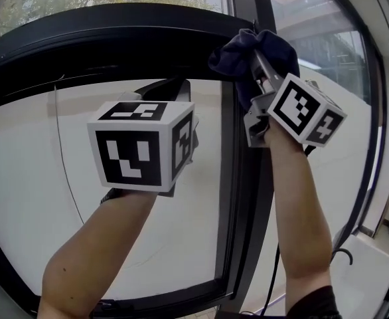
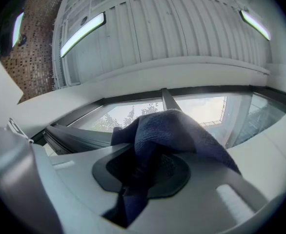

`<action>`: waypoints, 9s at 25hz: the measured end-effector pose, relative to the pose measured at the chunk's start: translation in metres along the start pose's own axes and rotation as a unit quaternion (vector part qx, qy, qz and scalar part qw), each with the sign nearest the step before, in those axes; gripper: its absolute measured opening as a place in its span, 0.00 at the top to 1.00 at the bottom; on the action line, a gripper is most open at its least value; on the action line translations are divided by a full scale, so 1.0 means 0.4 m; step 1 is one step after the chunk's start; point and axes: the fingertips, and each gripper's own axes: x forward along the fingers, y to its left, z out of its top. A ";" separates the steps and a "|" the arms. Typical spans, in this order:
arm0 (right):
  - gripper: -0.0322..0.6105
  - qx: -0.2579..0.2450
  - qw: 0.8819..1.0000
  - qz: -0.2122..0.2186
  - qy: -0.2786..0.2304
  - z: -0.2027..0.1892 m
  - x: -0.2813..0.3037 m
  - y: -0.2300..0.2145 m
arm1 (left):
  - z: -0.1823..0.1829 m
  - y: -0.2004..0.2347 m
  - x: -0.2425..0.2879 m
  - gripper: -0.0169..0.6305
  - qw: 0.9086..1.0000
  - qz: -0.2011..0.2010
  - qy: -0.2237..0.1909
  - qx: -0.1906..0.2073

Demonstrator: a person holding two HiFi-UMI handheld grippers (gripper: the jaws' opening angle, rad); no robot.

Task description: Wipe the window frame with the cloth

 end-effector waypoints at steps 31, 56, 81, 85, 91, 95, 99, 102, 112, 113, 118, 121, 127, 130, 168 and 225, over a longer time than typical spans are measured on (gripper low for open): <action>0.85 -0.110 0.992 0.004 0.066 -0.056 -0.003 -0.025 | -0.006 -0.028 0.058 0.98 0.999 -0.004 -0.022 -0.026; 0.85 -0.100 0.992 0.021 0.079 -0.162 -0.115 0.009 | -0.288 -0.089 -0.053 0.98 0.994 0.011 0.058 -0.087; 0.85 -0.090 0.992 0.011 0.085 -0.313 -0.318 0.043 | -0.498 -0.158 -0.155 0.98 0.985 0.021 0.124 -0.116; 0.85 -0.098 0.992 0.016 0.083 -0.345 -0.365 0.053 | -0.532 -0.169 -0.185 0.98 0.983 0.016 0.126 -0.135; 0.85 -0.090 0.992 0.012 0.087 -0.386 -0.416 0.059 | -0.581 -0.168 -0.215 0.98 0.982 0.028 0.137 -0.129; 0.85 -0.073 0.993 0.007 0.094 -0.409 -0.447 0.061 | -0.597 -0.181 -0.236 0.98 0.982 0.029 0.142 -0.118; 0.85 -0.051 0.993 0.002 0.105 -0.436 -0.484 0.064 | -0.631 -0.204 -0.262 0.98 0.980 0.023 0.154 -0.122; 0.85 -0.042 0.993 0.001 0.114 -0.458 -0.512 0.068 | -0.668 -0.221 -0.279 0.98 0.977 0.020 0.168 -0.130; 0.85 -0.037 0.988 -0.008 0.149 -0.536 -0.605 0.086 | -0.723 -0.272 -0.327 0.98 0.972 0.004 0.184 -0.142; 0.85 -0.037 0.988 -0.008 0.152 -0.543 -0.613 0.087 | -0.729 -0.277 -0.332 0.98 0.972 0.002 0.185 -0.143; 0.85 -0.034 0.985 -0.019 0.170 -0.582 -0.667 0.090 | -0.765 -0.304 -0.361 0.98 0.969 -0.007 0.193 -0.154; 0.85 -0.022 0.984 -0.025 0.175 -0.607 -0.694 0.096 | -0.791 -0.310 -0.373 0.98 0.967 -0.009 0.197 -0.164; 0.85 -0.013 0.983 -0.022 0.183 -0.644 -0.741 0.104 | -0.836 -0.345 -0.389 0.98 0.963 -0.017 0.208 -0.168; 0.85 -0.009 0.981 -0.025 0.192 -0.665 -0.770 0.108 | -0.856 -0.362 -0.397 0.98 0.961 -0.025 0.211 -0.177; 0.84 0.007 0.931 -0.002 0.364 -0.950 -1.130 0.182 | -1.134 -0.501 -0.642 0.98 0.932 -0.044 0.310 -0.181; 0.84 0.089 0.848 0.170 0.494 -1.101 -1.442 0.294 | -1.284 -0.600 -0.845 0.98 0.889 0.062 0.413 -0.189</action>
